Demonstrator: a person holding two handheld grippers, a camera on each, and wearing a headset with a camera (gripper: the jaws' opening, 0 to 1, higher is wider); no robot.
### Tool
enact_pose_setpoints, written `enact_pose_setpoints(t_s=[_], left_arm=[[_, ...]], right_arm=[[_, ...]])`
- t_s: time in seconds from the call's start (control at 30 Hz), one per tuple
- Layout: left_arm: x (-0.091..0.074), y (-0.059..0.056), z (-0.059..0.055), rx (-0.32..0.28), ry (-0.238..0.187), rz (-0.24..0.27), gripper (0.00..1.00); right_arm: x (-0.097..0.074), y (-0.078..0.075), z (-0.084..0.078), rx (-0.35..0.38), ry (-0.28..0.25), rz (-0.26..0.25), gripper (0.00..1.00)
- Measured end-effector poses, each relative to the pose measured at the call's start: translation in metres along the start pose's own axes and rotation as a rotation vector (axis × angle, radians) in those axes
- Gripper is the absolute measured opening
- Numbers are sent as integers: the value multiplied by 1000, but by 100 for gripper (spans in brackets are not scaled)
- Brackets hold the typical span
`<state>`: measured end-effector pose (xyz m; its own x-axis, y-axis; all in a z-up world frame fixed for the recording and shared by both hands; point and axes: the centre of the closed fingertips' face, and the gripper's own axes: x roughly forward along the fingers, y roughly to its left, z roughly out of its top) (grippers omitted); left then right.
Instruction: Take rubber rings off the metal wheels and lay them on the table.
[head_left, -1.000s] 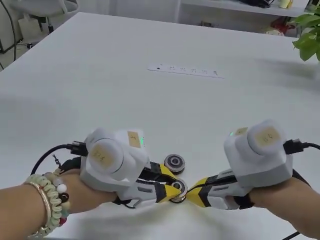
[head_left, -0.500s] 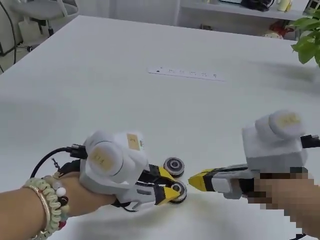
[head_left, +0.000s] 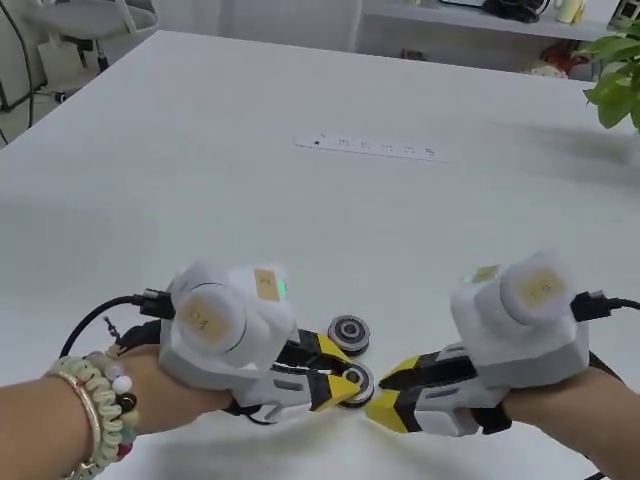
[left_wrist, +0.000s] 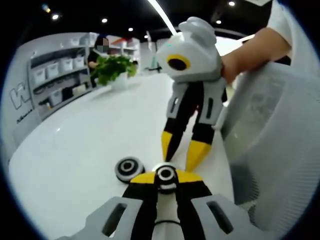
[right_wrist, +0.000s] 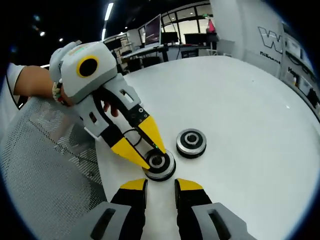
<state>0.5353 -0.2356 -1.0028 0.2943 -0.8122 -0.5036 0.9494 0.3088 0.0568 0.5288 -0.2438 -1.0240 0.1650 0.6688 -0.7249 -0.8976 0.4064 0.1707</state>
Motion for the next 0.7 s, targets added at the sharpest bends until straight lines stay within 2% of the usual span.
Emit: enact_pose_setpoints(t_s=[0.13,0.17,0.23,0.33,0.43,0.53,0.57,0.67,0.7], left_arm=[[0,0,0,-1,0,-1,14],[0,0,0,-1,0,-1,14],[0,0,0,-3,-1,-2,14],[0,0,0,-6,-5,-2,14],[0,0,0,-11,-8,-1,14],[0,0,0,-11,-8,-1,14],[0,0,0,-11,-8,-1,14],[0,0,0,-13,-9,0,14],[0,0,0,-14,-9,0,14]], right_arm=[[3,2,2,23,-23,11,20],[3,5,3,39,-30,31,19],[-1,3,4,49,-33,29,19],[-3,4,4,57,-36,33,13],[0,4,1,17,-13,15,13],[4,6,3,-5,-29,16,23],[5,2,5,-18,-30,-5,25],[7,1,6,-37,-40,-20,25],[8,3,7,-32,-44,-1,23]])
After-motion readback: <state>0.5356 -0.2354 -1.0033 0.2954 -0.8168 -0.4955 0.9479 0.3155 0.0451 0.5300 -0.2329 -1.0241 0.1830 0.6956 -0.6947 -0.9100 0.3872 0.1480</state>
